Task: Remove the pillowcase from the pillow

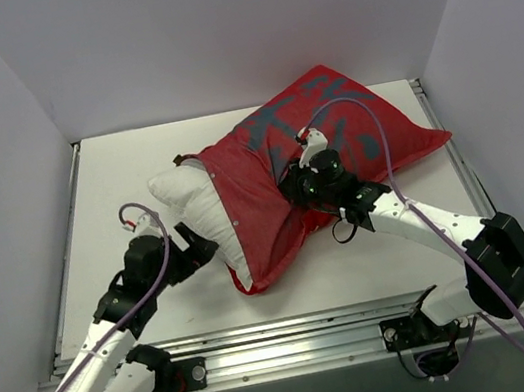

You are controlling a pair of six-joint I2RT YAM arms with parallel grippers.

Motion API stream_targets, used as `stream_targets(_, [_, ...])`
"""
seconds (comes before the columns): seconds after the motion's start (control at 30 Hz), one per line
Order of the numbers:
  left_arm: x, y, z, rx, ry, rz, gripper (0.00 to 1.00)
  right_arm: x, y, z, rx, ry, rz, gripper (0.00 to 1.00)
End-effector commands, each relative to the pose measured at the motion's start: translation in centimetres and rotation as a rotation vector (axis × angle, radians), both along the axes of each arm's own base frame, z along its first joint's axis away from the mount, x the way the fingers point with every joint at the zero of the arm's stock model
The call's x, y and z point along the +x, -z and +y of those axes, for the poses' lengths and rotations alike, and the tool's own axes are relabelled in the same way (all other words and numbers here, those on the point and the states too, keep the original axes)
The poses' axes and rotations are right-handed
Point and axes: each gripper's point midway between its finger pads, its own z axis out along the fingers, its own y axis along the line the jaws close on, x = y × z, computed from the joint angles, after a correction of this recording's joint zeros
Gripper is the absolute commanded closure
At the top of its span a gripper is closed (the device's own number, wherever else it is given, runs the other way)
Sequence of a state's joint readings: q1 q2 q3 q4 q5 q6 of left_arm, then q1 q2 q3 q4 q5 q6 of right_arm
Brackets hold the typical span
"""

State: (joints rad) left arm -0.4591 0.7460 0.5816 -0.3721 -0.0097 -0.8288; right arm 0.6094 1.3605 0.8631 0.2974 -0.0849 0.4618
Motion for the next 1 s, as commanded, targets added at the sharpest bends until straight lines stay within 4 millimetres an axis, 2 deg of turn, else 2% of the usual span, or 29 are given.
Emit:
stream_targets(0.0, [-0.6,-1.9,-2.6,-0.198,0.063,-0.034,0.0,1.5,-1.9,1.3,0.0,-0.069,-0.088,1.0])
stream_targets(0.03, [-0.9,-0.7,-3.0,-0.214,0.083,-0.02,0.0,1.4,-1.9,1.5,0.004,-0.077,-0.088,1.0])
stream_targets(0.1, [-0.6,-0.8,-3.8,-0.261,0.105,-0.038,0.0,1.5,-1.7,1.7,0.002,-0.087,-0.084,1.0])
stream_targets(0.17, [-0.8,-0.1,-4.2,-0.271,0.127,-0.026,0.0,1.5,-1.8,1.9,0.004,-0.097,-0.085,1.0])
stream_targets(0.3, [-0.8,-1.0,-5.1,-0.351,0.161,-0.081,0.0,1.4,-1.6,1.9,0.003,-0.103,-0.08,1.0])
stream_targets(0.47, [-0.8,0.2,-5.5,-0.375,0.157,-0.051,0.0,1.3,-1.8,2.3,0.015,-0.121,-0.078,1.0])
stream_targets(0.77, [-0.5,0.9,-7.2,-0.375,0.194,-0.024,0.0,0.9,-2.4,3.1,0.054,-0.159,-0.081,1.0])
stream_targets(0.87, [-1.0,1.5,-7.7,-0.366,0.196,-0.001,0.0,0.9,-2.8,3.1,0.059,-0.16,-0.085,1.0])
stream_targets(0.9, [-1.0,1.6,-7.8,-0.36,0.194,-0.002,0.01,1.0,-2.8,3.1,0.06,-0.156,-0.086,1.0])
stream_targets(0.97, [-1.1,2.0,-8.0,-0.353,0.193,0.01,0.12,0.9,-2.8,3.2,0.063,-0.156,-0.081,1.0])
